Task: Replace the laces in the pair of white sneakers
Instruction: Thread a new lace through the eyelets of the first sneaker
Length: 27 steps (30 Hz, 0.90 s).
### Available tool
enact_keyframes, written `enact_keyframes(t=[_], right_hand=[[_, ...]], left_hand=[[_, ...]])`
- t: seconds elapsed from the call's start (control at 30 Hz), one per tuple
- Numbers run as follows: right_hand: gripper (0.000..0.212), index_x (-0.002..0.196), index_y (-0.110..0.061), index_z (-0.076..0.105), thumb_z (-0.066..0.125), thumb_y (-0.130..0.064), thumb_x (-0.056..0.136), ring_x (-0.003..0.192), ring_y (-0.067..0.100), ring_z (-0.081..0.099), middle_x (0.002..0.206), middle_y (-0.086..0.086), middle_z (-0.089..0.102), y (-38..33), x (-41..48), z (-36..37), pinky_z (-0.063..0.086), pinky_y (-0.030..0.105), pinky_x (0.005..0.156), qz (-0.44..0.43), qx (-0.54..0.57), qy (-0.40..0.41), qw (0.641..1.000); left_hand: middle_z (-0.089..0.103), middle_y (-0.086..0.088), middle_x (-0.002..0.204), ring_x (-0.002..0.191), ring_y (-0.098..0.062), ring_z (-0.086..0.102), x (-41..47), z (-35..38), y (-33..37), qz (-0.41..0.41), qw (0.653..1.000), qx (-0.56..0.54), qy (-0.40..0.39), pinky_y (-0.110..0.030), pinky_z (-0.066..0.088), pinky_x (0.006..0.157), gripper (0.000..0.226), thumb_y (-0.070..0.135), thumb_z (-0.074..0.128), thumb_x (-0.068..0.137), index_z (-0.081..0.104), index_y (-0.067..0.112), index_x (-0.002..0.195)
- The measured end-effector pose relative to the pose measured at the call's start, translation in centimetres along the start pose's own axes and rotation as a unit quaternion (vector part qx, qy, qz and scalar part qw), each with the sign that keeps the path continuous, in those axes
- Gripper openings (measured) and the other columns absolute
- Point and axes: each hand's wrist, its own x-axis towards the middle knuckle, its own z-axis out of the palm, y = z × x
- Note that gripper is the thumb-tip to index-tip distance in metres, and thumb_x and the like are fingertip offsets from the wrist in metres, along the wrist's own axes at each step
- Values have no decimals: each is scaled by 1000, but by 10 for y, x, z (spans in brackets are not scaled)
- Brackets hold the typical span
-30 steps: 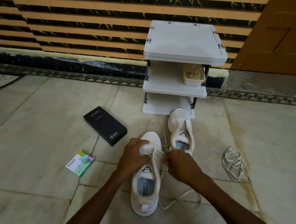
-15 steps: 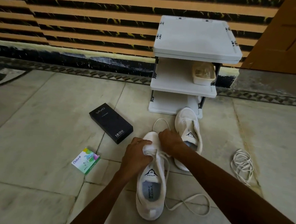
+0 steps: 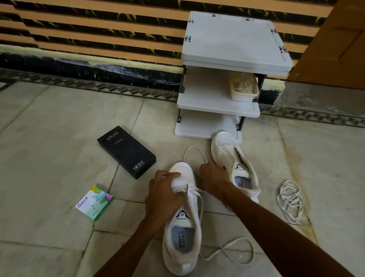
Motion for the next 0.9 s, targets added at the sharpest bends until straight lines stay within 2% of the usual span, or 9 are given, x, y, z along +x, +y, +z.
enact_keyframes(t=[0.2,0.27,0.37,0.43,0.53,0.6,0.67,0.77,0.9], right_hand=[[29,116,-8,55,59,-15,89,104,30,64,116,12,62,-1,8,-1,51,34,80,57,65,10,996],[29,116,-7,53,57,-11,87,101,30,66,113,11,64,2,10,-2,50,33,75,83,78,29,993],[28,117,-9,52,52,-10,89,98,29,66,109,9,66,8,13,-3,48,33,72,77,37,62,994],[31,117,-11,54,55,-12,86,106,31,61,108,10,68,12,15,-6,47,37,81,41,-26,84,995],[32,120,-16,59,55,-24,89,128,37,38,117,8,65,24,17,-15,28,53,104,-5,-165,95,982],[32,124,-19,60,49,-26,95,136,40,28,126,5,61,29,22,-18,19,64,107,7,-189,63,980],[32,127,-19,58,45,-24,98,138,41,26,131,5,58,31,23,-16,21,69,106,27,-183,28,982],[34,130,-17,54,41,-21,99,138,41,26,135,6,54,33,24,-14,32,64,104,51,-173,0,984],[35,133,-15,51,37,-18,100,138,40,27,136,8,52,43,26,-17,36,58,104,66,-160,-19,985]], left_hand=[[46,8,129,115,-17,46,1,4,3,-15,999,19,25,-30,43,81,47,27,72,77,59,37,121],[46,8,128,116,-17,46,1,3,3,-14,999,25,27,-33,46,84,47,26,72,78,59,36,121],[46,6,129,117,-18,46,0,5,7,-16,999,31,31,-38,49,88,46,25,72,79,60,35,122],[45,7,130,117,-17,45,-1,5,11,-21,999,32,31,-40,49,89,46,23,70,80,59,36,123],[45,8,130,118,-17,45,-1,6,19,-21,999,33,22,-41,50,89,45,21,68,81,59,37,123],[45,8,130,118,-18,46,-1,6,20,-21,999,30,19,-41,50,90,45,21,69,81,60,36,122],[45,7,130,118,-19,47,0,7,19,-20,999,26,18,-42,50,92,46,21,70,80,60,35,122],[46,6,129,118,-19,47,3,7,18,-18,1000,18,16,-42,50,92,46,21,71,80,60,35,122],[47,5,128,117,-19,48,3,10,18,-23,999,20,28,-42,50,91,45,20,71,81,61,34,122]])
